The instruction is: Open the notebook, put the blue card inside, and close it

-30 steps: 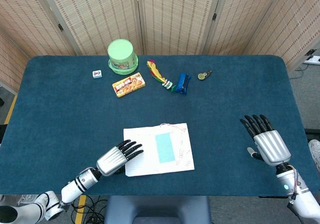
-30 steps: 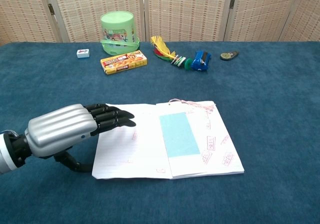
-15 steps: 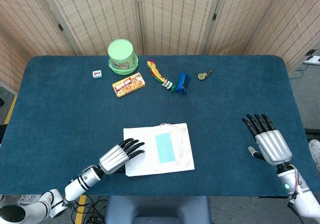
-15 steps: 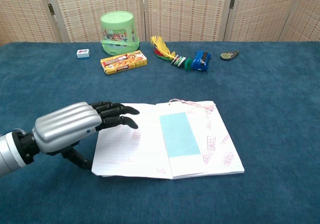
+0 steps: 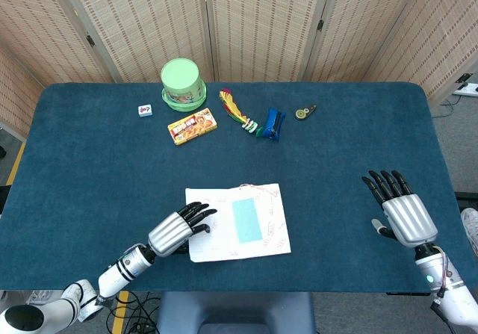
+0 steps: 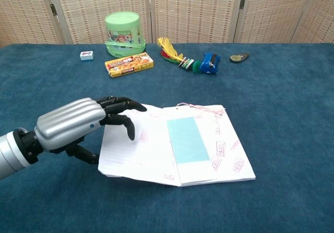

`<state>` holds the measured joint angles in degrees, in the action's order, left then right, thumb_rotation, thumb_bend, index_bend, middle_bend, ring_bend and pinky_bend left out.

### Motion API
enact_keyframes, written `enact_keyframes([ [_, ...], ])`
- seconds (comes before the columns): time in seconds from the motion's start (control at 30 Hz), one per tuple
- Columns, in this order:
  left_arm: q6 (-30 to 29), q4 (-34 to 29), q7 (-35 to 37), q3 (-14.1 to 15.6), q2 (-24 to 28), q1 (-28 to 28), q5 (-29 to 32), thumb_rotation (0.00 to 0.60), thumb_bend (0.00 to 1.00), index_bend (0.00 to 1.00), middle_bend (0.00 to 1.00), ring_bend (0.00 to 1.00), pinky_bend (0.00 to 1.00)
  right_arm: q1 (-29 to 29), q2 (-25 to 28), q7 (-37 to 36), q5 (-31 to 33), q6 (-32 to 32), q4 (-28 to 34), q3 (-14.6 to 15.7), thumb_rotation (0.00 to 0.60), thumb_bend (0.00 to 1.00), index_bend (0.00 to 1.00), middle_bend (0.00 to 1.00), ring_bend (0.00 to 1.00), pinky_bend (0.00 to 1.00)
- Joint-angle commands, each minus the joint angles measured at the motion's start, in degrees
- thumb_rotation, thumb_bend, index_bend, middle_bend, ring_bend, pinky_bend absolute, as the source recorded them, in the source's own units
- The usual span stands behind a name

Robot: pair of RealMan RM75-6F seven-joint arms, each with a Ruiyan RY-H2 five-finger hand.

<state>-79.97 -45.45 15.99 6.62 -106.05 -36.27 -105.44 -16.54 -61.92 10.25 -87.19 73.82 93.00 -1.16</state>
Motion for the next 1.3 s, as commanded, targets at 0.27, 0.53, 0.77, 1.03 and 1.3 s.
enact_keyframes([
  [0.27, -0.5, -0.2, -1.1, 0.2, 0.0, 0.2, 0.4, 0.6, 0.55, 0.58, 0.16, 0.13, 0.17, 0.2, 0.0, -0.4, -0.3, 0.1, -0.1, -0.1, 0.6, 0.2, 0.01, 0.04, 0.0, 0.0],
  [0.53, -2.1, -0.7, -1.3, 0.6, 0.9, 0.6, 0.2, 0.6, 0.58, 0.63, 0.17, 0.14, 0.17, 0.3, -0.1, -0.6, -0.3, 0.0, -0.3, -0.3, 0.6, 0.2, 0.01, 0.04, 0.0, 0.0],
  [0.77, -5.0, -1.5, -1.7, 0.9, 4.6, 1.7, 0.0, 0.6, 0.58, 0.64, 0.17, 0.14, 0.17, 0.2, -0.1, -0.3, -0.5, 0.1, 0.1, -0.6, 0.6, 0.2, 0.01, 0.03, 0.0, 0.0],
  [1.03, -8.6, -4.6, -4.6, 1.5, 8.7, 2.4, -1.8, 0.6, 0.58, 0.63, 0.17, 0.14, 0.17, 0.4, -0.1, 0.0, -1.0, 0.5, 0.7, -0.6, 0.6, 0.2, 0.01, 0.03, 0.0, 0.0],
  [1.3, -7.4, -12.6, -11.4, 1.0, 11.1, -0.5, -5.0, 0.6, 0.58, 0.57, 0.17, 0.14, 0.17, 0.9, 0.4, 0.1, -1.3, 1.4, 1.4, -0.6, 0.6, 0.2, 0.01, 0.03, 0.0, 0.0],
])
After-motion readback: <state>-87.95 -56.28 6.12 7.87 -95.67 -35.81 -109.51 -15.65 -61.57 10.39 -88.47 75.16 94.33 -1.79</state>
